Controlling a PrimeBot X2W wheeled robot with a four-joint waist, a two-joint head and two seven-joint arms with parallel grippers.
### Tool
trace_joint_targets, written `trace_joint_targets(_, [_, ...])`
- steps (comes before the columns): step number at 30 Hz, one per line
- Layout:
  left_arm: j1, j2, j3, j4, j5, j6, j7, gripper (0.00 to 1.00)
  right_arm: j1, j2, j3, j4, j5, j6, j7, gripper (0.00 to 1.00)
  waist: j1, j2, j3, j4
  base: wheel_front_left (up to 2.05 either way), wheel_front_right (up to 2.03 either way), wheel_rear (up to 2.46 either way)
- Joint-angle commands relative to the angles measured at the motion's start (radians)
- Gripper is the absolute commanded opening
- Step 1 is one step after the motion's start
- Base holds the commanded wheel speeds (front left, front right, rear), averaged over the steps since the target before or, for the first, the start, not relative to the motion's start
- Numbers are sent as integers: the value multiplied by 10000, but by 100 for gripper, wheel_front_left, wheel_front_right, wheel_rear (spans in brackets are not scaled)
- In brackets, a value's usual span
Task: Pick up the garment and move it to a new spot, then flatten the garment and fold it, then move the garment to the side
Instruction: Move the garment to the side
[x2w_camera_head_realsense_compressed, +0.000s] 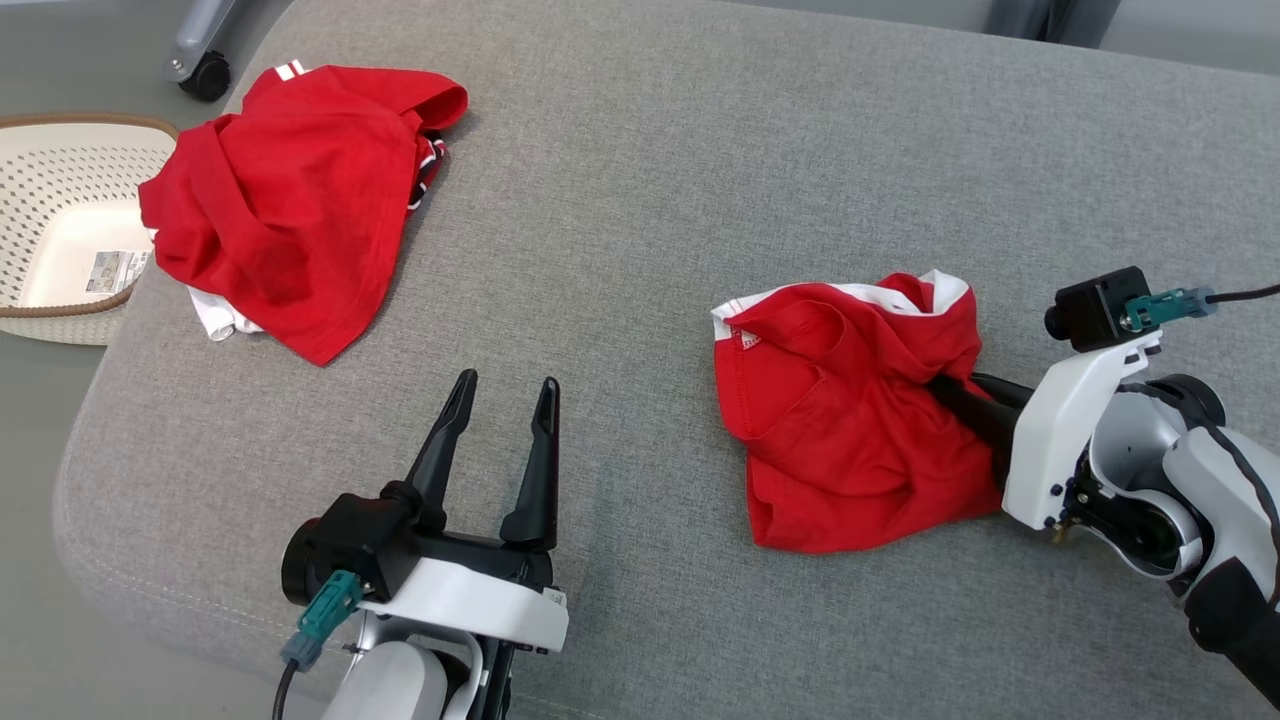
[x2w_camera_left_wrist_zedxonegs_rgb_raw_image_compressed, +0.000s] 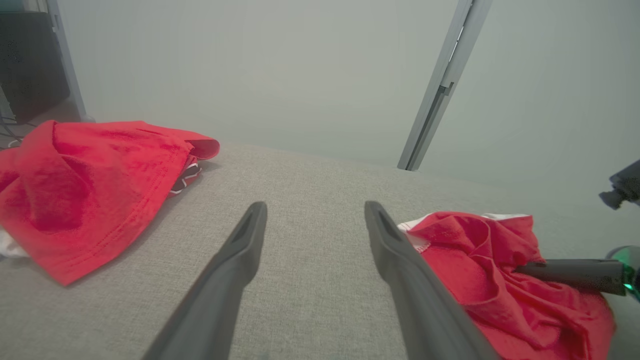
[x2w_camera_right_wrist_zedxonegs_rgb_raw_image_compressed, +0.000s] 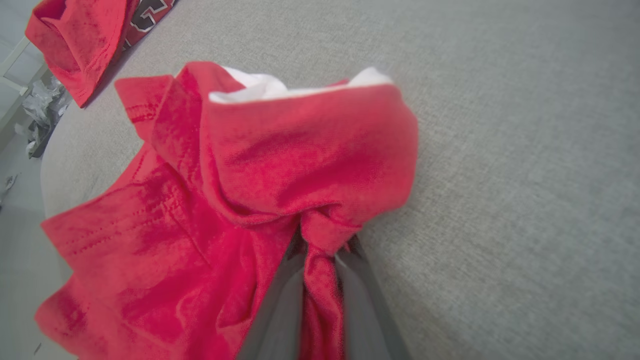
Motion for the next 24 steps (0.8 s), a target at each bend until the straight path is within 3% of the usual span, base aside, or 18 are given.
trace_joint_targets(1, [-140,36,-3,-12,-74,91,-13,100,-197,-123,303,113,123,2,-342,0,0,0,-28,20,0,0,0])
trace_joint_targets(15, [105,37,182,-24,153,10,-13,100,-230,-271,898,740,1024,2,-1816,0,0,0,-415,-564,0,0,0])
trace_joint_targets(24, [5,37,347,-36,621,-184,-14,100,-249,-67,1016,1085,1423,2,-2842,0,0,0,-380,-1920,0,0,0])
